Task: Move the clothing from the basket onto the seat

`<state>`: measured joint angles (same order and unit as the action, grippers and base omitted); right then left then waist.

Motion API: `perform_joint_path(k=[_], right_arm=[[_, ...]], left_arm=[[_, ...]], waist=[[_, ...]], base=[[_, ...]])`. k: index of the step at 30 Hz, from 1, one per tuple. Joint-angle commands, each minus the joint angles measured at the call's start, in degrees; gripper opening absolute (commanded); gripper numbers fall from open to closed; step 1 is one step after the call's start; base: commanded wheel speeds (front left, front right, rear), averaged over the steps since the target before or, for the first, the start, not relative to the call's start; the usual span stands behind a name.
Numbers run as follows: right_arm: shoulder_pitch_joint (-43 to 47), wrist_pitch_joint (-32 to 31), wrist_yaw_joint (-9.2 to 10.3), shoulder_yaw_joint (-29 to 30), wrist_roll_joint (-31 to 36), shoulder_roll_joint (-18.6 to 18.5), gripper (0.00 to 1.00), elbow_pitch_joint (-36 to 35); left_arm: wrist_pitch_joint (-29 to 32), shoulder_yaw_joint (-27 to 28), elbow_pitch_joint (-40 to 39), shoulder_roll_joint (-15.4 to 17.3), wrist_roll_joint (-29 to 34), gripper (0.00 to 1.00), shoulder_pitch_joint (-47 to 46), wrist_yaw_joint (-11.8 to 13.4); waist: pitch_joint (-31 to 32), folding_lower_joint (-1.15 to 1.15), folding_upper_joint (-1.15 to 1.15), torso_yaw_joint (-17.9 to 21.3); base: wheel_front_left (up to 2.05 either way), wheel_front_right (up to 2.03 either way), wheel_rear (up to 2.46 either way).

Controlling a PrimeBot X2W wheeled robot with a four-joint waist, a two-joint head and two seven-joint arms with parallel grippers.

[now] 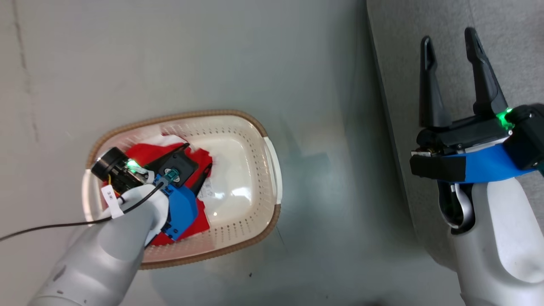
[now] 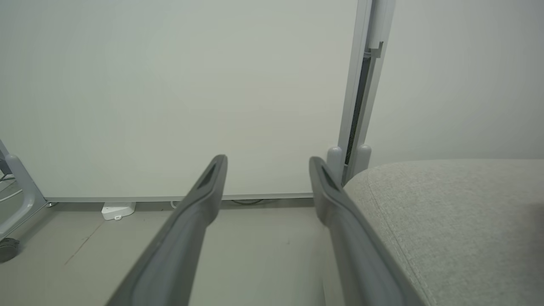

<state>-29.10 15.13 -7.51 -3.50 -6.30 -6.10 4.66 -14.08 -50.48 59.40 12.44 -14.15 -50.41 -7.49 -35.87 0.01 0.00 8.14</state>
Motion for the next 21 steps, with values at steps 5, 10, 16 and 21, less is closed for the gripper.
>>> perform_joint_path(k=[5,10,16,21], right_arm=[[-3.3,0.0,0.04,-0.6,0.4,0.4,1.00,-1.2],[-5.4,0.0,0.04,-1.0,0.6,0.5,1.00,-2.2],[-7.6,0.0,0.05,-1.2,0.4,0.4,1.00,-3.3],[-8.5,0.0,0.04,-1.3,0.9,0.3,1.00,-4.3]], left_arm=[[2.9,-6.9,4.4,1.4,-1.9,1.00,-4.4,0.1],[5.2,-12.0,7.2,2.7,-3.5,1.00,-7.8,0.1],[7.6,-16.4,10.1,4.1,-4.4,1.00,-11.6,0.1],[9.3,-18.6,11.9,5.1,-4.3,1.00,-14.3,0.1]], waist=[[-7.8,-0.01,0.00,2.9],[-11.9,-0.01,0.00,3.6],[-16.1,-0.01,0.00,4.5],[-19.2,-0.01,0.00,4.9]], base=[[0.00,0.00,0.00],[0.00,0.00,0.00],[0.00,0.00,0.00],[0.00,0.00,0.00]])
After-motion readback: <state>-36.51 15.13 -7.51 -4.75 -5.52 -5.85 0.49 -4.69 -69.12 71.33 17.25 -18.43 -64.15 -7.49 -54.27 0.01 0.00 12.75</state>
